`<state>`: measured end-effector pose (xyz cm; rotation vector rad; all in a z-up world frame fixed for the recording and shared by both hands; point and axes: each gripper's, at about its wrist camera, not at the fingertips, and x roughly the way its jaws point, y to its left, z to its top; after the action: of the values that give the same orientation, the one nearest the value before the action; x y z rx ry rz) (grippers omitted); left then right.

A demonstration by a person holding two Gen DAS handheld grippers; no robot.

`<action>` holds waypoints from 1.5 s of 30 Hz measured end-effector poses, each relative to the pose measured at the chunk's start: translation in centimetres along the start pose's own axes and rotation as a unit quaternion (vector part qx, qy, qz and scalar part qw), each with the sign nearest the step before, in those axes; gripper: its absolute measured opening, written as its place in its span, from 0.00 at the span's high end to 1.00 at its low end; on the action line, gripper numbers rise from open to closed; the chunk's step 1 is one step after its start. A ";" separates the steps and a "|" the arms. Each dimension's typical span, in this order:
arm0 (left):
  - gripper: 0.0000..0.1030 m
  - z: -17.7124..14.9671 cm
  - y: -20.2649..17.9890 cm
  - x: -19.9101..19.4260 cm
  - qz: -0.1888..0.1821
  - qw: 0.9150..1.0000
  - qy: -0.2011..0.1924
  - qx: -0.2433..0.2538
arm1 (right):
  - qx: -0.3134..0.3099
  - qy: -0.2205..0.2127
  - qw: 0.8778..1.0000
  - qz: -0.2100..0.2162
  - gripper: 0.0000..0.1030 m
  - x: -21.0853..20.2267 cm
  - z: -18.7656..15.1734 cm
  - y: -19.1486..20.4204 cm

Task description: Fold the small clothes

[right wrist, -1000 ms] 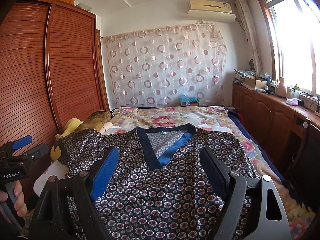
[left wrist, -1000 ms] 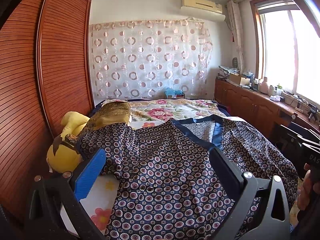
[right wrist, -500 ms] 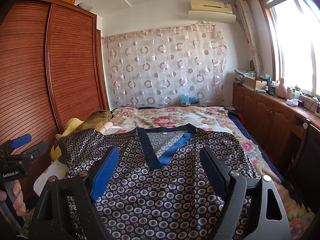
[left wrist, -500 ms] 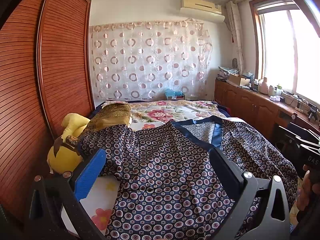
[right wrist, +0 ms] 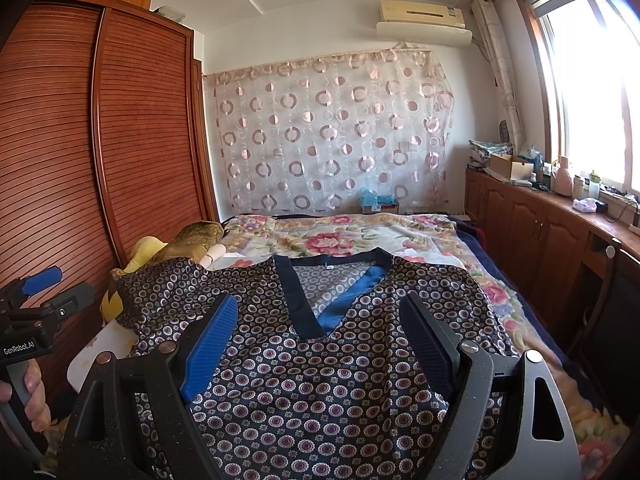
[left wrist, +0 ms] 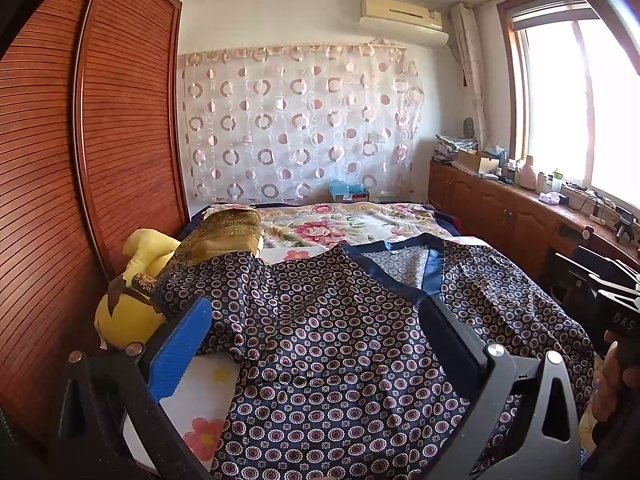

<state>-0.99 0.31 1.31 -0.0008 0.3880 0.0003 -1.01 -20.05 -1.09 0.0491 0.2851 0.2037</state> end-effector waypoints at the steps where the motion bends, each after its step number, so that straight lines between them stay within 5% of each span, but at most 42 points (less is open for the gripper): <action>1: 0.00 0.0 0.0 0.0 0.000 1.000 0.000 0.000 | 0.000 0.000 1.000 0.000 0.18 0.0 0.0 0.0; 22: 0.00 -0.5 1.0 0.8 0.011 1.000 0.014 -0.008 | -0.004 0.011 1.000 0.015 0.18 0.9 -0.4 0.1; 31: 0.00 -3.0 5.8 3.8 0.041 0.997 0.064 -0.017 | -0.023 0.038 0.998 0.037 0.18 3.4 -1.3 1.0; 45: 0.00 -4.7 14.0 8.7 0.029 0.991 0.125 -0.042 | -0.077 0.103 0.982 0.139 0.18 10.0 -1.3 3.8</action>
<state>5.28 14.33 -6.38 -0.0734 0.6389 0.0743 7.24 -14.24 -4.77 -0.0862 0.4693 0.5107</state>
